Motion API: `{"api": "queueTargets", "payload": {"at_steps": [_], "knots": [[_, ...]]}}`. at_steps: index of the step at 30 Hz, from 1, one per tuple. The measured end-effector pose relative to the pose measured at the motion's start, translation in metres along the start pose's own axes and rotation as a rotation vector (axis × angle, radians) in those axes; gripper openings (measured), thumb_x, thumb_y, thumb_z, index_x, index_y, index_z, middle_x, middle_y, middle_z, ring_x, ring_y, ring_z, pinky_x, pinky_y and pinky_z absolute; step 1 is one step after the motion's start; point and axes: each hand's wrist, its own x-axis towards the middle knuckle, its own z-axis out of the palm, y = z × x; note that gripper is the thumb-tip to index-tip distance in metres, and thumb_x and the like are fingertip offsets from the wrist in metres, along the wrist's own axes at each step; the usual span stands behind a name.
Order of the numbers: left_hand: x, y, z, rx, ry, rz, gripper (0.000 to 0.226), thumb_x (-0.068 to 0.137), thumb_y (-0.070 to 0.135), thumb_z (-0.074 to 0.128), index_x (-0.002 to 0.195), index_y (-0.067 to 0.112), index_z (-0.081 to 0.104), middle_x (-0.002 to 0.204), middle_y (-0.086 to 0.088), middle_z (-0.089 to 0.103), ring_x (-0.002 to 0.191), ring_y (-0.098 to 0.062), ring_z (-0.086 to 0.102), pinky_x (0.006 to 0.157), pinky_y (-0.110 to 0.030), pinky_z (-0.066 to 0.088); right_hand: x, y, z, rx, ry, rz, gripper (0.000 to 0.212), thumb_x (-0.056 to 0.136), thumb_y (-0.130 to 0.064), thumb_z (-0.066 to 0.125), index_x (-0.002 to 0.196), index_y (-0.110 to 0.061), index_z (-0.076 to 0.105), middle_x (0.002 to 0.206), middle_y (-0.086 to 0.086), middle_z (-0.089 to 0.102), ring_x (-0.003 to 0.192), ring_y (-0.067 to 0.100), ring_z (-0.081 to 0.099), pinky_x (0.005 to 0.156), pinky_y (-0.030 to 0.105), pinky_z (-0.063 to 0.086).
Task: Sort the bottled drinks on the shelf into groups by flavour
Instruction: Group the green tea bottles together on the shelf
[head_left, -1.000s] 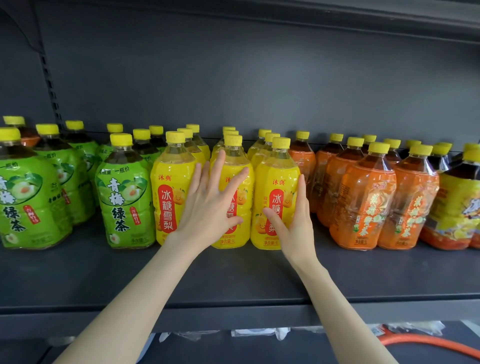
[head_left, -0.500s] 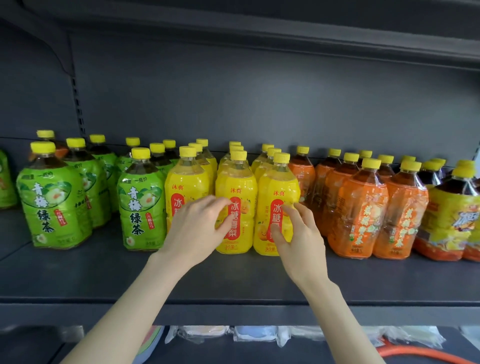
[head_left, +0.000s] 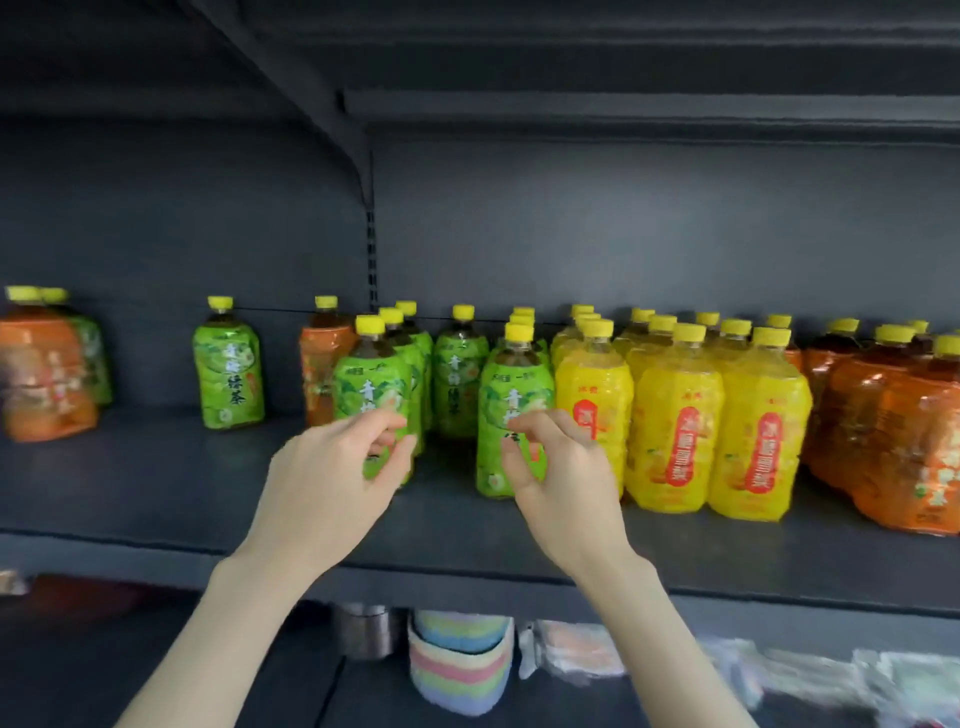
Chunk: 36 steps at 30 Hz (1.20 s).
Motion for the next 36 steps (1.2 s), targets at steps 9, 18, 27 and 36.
{"api": "queueTargets", "payload": {"at_steps": [9, 18, 27, 36], "knots": [[-0.048, -0.171, -0.092, 0.119, -0.051, -0.156, 0.025, 0.081, 0.037, 0.058, 0.095, 0.021, 0.07, 0.083, 0.01, 0.071, 0.075, -0.013, 0.067, 0.062, -0.03, 0.051, -0.011, -0.138, 0.152, 0.08, -0.108, 0.022, 0.025, 0.089, -0.029, 0.054, 0.101, -0.012, 0.068, 0.106, 0.0, 0.064, 0.082, 0.024, 0.062, 0.066, 0.035, 0.049], [-0.002, -0.308, -0.11, 0.065, 0.022, -0.197, 0.021, 0.085, 0.023, 0.066, 0.105, 0.019, 0.067, 0.094, 0.007, 0.068, 0.088, -0.012, 0.064, 0.071, -0.035, 0.053, 0.068, -0.2, 0.275, 0.105, -0.142, -0.024, 0.02, 0.093, -0.025, 0.057, 0.105, -0.012, 0.067, 0.107, -0.001, 0.062, 0.092, 0.02, 0.058, 0.074, 0.031, 0.046], [0.048, -0.456, -0.078, 0.213, 0.239, -0.34, 0.061, 0.079, 0.025, 0.073, 0.13, 0.007, 0.046, 0.133, -0.016, 0.045, 0.121, -0.037, 0.042, 0.095, -0.05, 0.037, 0.155, -0.199, 0.413, 0.111, -0.263, 0.12, 0.039, 0.092, -0.034, 0.058, 0.125, -0.012, 0.056, 0.127, 0.006, 0.05, 0.115, 0.028, 0.048, 0.092, 0.04, 0.045], [0.089, -0.551, -0.069, -0.004, 0.327, -0.648, 0.114, 0.071, 0.046, 0.076, 0.149, 0.016, -0.001, 0.154, -0.017, 0.011, 0.138, -0.041, 0.02, 0.105, -0.062, 0.022, 0.191, -0.186, 0.491, 0.269, -0.227, 0.436, 0.108, 0.079, -0.044, 0.073, 0.152, -0.023, -0.004, 0.157, 0.013, 0.016, 0.141, 0.037, 0.024, 0.111, 0.05, 0.028]]}}
